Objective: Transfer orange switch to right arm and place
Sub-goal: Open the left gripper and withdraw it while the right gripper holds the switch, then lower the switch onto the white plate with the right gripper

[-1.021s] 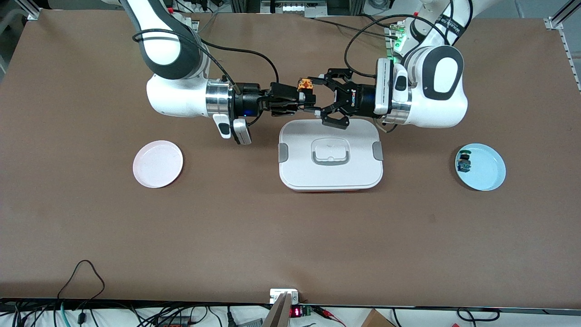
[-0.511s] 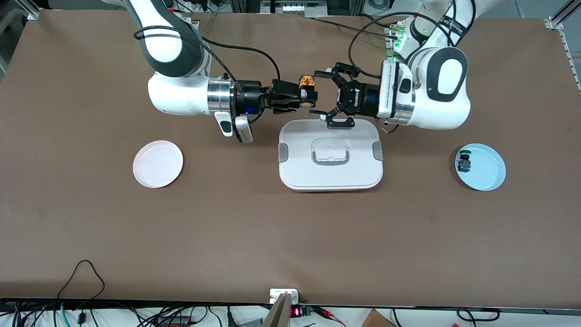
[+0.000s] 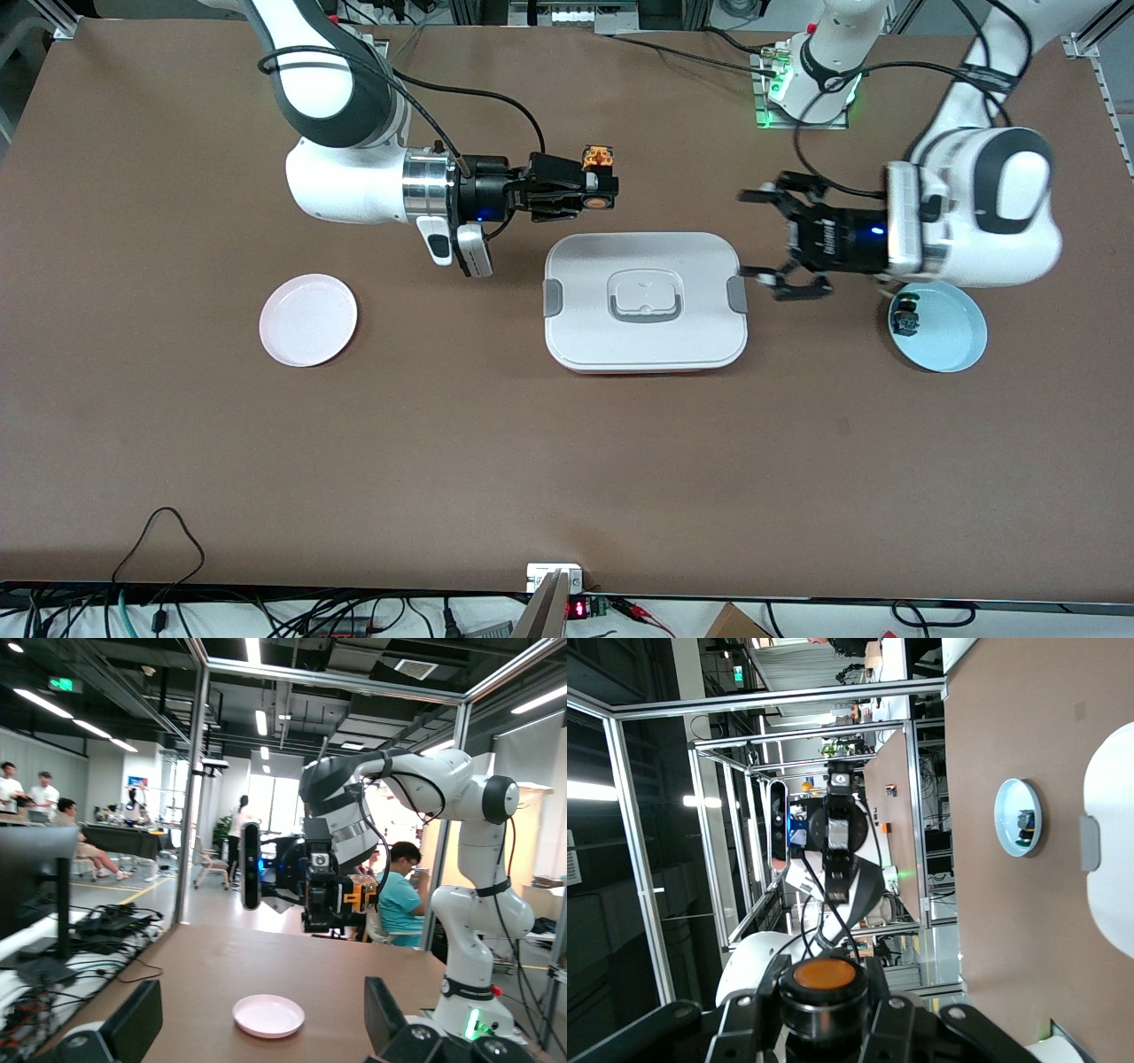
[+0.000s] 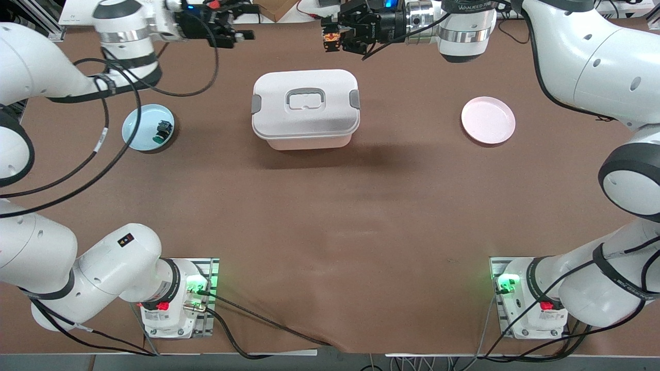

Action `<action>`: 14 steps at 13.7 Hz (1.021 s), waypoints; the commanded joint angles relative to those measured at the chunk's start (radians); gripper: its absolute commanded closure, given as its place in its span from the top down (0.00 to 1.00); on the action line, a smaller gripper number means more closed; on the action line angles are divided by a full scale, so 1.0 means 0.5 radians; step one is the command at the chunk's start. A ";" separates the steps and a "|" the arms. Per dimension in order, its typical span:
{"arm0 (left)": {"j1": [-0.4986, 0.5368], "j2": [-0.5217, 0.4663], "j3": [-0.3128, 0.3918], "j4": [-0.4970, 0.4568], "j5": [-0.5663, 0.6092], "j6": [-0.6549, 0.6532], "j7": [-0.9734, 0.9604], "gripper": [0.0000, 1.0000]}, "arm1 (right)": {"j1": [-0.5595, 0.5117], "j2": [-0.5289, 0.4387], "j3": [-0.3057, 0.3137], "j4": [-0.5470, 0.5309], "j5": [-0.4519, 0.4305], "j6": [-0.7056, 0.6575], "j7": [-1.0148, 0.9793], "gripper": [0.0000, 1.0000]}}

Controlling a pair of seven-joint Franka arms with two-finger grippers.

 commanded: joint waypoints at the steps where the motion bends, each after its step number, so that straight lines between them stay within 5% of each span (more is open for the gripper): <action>1: 0.149 0.017 -0.029 0.049 0.112 -0.034 0.066 1.00 | -0.063 -0.080 0.003 -0.058 -0.088 -0.029 -0.025 0.00; 5: 0.177 0.295 -0.011 0.386 0.596 -0.138 0.047 1.00 | -0.237 -0.089 0.003 -0.058 -0.333 -0.221 -0.028 0.00; 8: 0.168 0.311 -0.014 0.527 0.808 -0.178 -0.224 1.00 | -0.455 -0.086 0.000 -0.052 -0.603 -0.473 -0.031 0.00; 14: 0.110 0.290 -0.044 0.694 0.944 -0.230 -0.606 1.00 | -0.780 -0.092 -0.006 -0.049 -1.357 -0.851 -0.093 0.00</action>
